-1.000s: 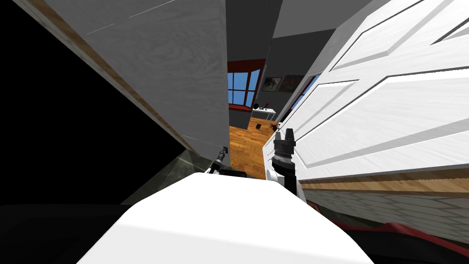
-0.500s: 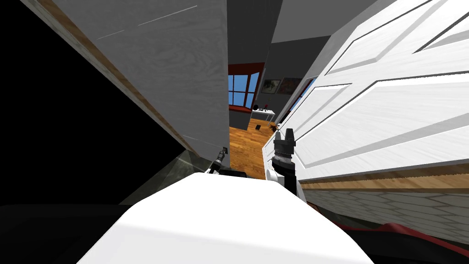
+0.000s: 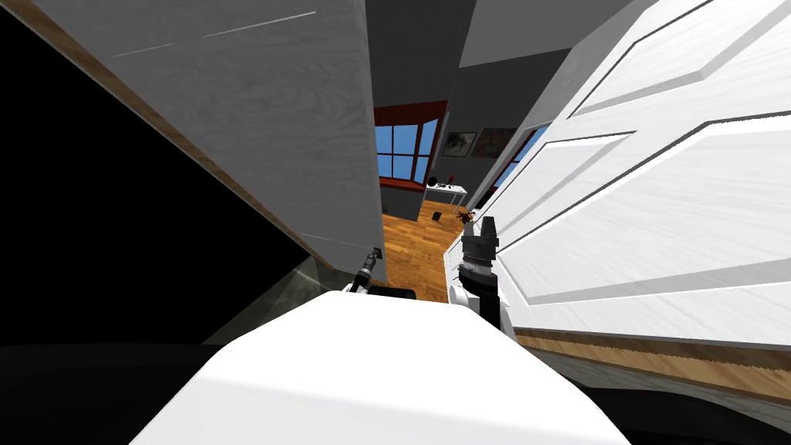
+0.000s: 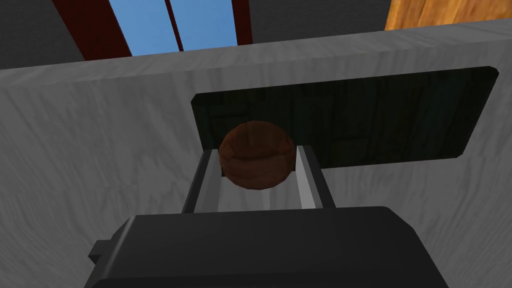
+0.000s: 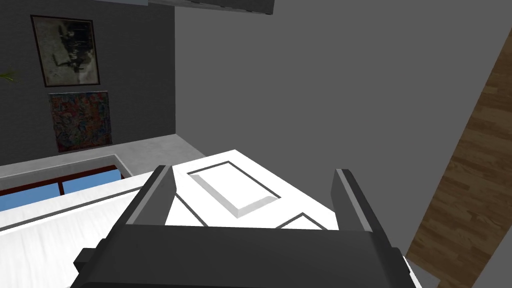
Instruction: Push the door open
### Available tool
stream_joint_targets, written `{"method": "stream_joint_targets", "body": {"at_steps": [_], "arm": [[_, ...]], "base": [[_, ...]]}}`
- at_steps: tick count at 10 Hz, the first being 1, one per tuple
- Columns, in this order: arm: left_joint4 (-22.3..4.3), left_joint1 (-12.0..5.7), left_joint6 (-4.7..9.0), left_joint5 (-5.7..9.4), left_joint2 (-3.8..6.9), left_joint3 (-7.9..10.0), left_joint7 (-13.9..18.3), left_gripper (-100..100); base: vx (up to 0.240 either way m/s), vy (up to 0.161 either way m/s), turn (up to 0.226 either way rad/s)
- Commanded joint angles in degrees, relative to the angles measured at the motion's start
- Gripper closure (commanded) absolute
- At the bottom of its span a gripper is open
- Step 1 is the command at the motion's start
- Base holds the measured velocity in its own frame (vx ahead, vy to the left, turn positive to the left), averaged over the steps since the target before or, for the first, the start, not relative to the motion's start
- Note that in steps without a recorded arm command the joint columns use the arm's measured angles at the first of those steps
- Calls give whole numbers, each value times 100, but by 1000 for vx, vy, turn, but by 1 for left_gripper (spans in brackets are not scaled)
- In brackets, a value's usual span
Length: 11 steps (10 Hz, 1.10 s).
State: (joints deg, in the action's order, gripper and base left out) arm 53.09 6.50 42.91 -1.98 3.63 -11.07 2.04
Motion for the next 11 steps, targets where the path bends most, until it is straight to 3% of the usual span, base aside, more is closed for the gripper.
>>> {"method": "stream_joint_targets", "body": {"at_steps": [1,4,5,8,11], "arm": [[54,-33,-32,69,72,179,-44,100],[0,-92,-40,163,101,409,-115,100],[205,58,-91,147,110,313,-61,-100],[254,113,-91,164,80,296,-41,-100],[343,212,-92,193,-27,264,-6,-100]], "base": [[199,-87,53],[183,-83,92],[-32,-71,71],[-184,-39,20],[-227,-47,46]]}}
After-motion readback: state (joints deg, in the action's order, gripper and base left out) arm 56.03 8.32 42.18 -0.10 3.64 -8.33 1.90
